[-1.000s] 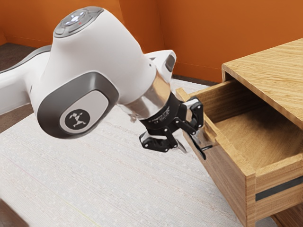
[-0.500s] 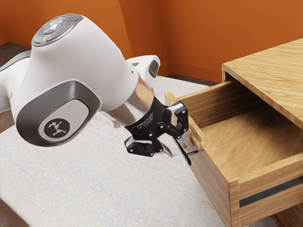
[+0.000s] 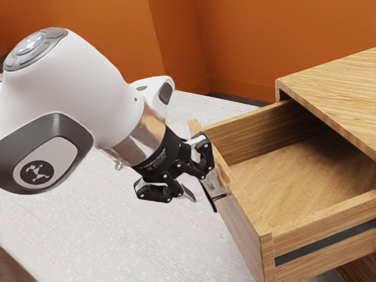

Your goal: Pull the drawer handle with one arm to open the drawer

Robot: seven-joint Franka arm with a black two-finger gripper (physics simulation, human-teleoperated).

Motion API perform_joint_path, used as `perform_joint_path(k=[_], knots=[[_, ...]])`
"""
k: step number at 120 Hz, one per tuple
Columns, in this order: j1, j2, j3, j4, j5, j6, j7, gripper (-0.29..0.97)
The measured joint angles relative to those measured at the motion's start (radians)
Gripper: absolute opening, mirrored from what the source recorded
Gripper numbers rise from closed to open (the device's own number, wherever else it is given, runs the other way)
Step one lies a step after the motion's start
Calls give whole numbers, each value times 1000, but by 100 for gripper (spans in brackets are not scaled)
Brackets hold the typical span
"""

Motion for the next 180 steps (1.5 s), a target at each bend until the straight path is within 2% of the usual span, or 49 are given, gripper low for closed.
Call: perform_joint_path(k=[91, 180], knots=[[-23, -132, 51, -115, 24, 23, -19, 14], [-42, -239, 54, -193, 24, 23, -43, 19]])
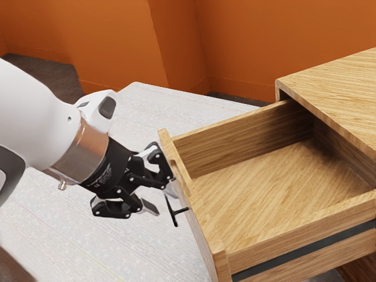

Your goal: Pull the drawer handle with one arm to open the drawer

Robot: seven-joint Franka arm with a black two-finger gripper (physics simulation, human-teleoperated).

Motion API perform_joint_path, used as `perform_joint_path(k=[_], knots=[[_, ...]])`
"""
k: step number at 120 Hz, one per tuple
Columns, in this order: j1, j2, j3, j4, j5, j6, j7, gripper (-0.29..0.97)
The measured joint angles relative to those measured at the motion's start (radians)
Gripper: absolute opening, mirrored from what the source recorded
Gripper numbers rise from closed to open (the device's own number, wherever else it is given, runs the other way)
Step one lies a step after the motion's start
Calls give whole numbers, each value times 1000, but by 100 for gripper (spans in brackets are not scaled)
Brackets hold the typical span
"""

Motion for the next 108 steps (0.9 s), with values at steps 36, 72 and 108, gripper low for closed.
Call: perform_joint_path(k=[36, 72, 108], knots=[[-6, -43, 0, -36, 23, -1, -11, 19], [-18, -80, 0, -66, 32, -3, -26, 19], [-16, -106, 0, -69, 60, -8, -34, 20]])
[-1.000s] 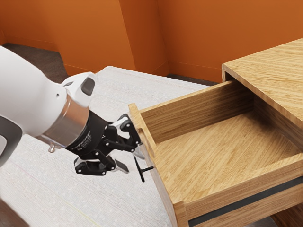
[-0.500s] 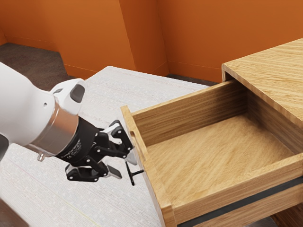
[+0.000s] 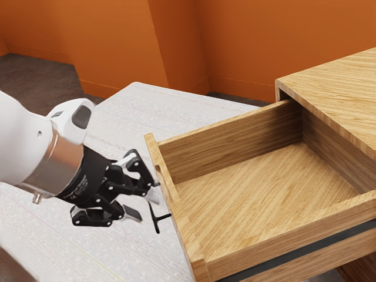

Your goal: Pull the drawer handle with one arm to open the drawer

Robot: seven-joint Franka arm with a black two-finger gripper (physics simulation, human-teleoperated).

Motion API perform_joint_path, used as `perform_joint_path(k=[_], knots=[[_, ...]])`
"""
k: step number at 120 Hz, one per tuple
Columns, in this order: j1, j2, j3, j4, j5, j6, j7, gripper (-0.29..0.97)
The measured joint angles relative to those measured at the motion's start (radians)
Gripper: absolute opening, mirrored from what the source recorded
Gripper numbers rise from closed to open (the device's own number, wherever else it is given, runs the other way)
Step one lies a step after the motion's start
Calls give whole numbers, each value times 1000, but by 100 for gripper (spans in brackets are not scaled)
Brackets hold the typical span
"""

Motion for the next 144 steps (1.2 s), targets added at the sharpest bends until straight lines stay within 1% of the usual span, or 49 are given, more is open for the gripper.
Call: perform_joint_path(k=[14, 26, 36, 42, 46, 49, 55, 59, 64, 70, 75, 83, 93, 100, 112, 122, 144], knots=[[-6, -5, -2, 14, 30, -10, -2, 20], [-8, -1, -10, 60, 57, -40, -1, 20], [-6, 10, -19, 114, 71, -75, 2, 19], [2, 35, -26, 189, 75, -112, 6, 20], [29, 104, -28, 312, 68, -163, 11, 23], [58, 161, -28, 410, 55, -208, 14, 28], [151, 289, -25, 616, 22, -316, 19, 36], [218, 347, -26, 695, 4, -381, 19, 41], [317, 391, -26, 744, -28, -453, 11, 46], [459, 432, -30, 754, -59, -523, 4, 50], [532, 478, -51, 753, -71, -570, -2, 54], [606, 548, -71, 741, -76, -619, -16, 57], [664, 574, -82, 718, -82, -649, -31, 61], [691, 578, -84, 706, -93, -660, -40, 63], [726, 566, -85, 691, -154, -673, -55, 65], [733, 556, -96, 680, -194, -680, -65, 66], [738, 545, -115, 670, -226, -688, -82, 67]])
